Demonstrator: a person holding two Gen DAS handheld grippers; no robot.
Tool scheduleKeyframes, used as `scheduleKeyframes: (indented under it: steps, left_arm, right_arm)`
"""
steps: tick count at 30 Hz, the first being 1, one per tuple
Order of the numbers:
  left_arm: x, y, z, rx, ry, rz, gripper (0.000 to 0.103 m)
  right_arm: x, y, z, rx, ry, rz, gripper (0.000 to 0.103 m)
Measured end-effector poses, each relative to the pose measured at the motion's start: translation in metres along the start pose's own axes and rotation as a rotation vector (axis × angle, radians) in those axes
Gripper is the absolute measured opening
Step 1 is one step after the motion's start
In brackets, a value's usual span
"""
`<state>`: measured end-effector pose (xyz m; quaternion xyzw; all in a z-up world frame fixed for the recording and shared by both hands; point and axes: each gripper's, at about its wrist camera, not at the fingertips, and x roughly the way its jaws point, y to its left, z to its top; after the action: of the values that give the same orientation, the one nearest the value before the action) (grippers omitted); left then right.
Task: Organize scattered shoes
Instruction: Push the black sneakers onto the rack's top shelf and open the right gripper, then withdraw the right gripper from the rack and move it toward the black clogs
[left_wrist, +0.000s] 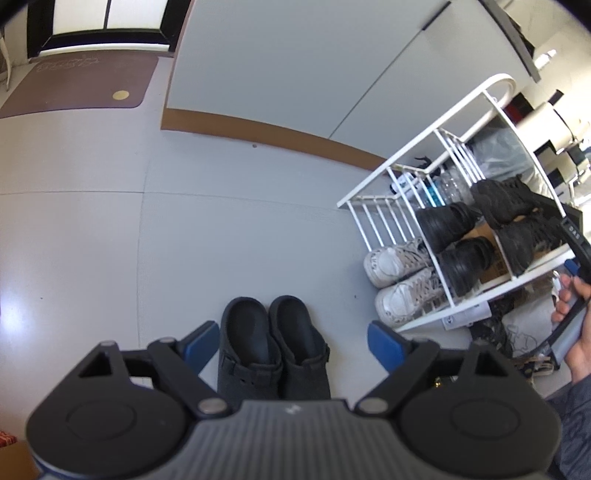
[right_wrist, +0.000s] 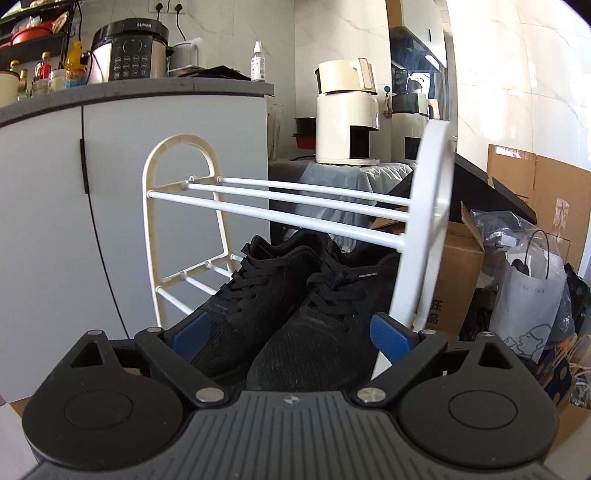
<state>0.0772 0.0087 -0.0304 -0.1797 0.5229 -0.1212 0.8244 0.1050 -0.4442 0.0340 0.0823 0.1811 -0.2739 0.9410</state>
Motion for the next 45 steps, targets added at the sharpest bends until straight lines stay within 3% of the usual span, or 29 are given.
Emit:
scheduleKeyframes:
  steps: [7, 18, 35, 45]
  left_arm:
    - [-0.008, 0.008, -0.007, -0.041, -0.037, 0.031, 0.089]
    - [0.001, 0.006, -0.028, 0.01, 0.009, 0.084, 0.089]
    - [-0.007, -0.01, -0.043, 0.077, 0.012, 0.066, 0.089]
    - [-0.018, -0.019, -0.048, 0.088, -0.015, 0.058, 0.089]
  right_arm:
    - [-0.03, 0.009, -0.002, 0.076, 0.012, 0.045, 0.097]
    - [-0.074, 0.038, -0.004, 0.152, -0.012, 0.179, 0.099]
    - [-0.1, 0.025, -0.007, 0.08, -0.025, 0.202, 0.099]
    - [-0.11, 0.005, -0.011, 0.121, 0.0, 0.208, 0.099]
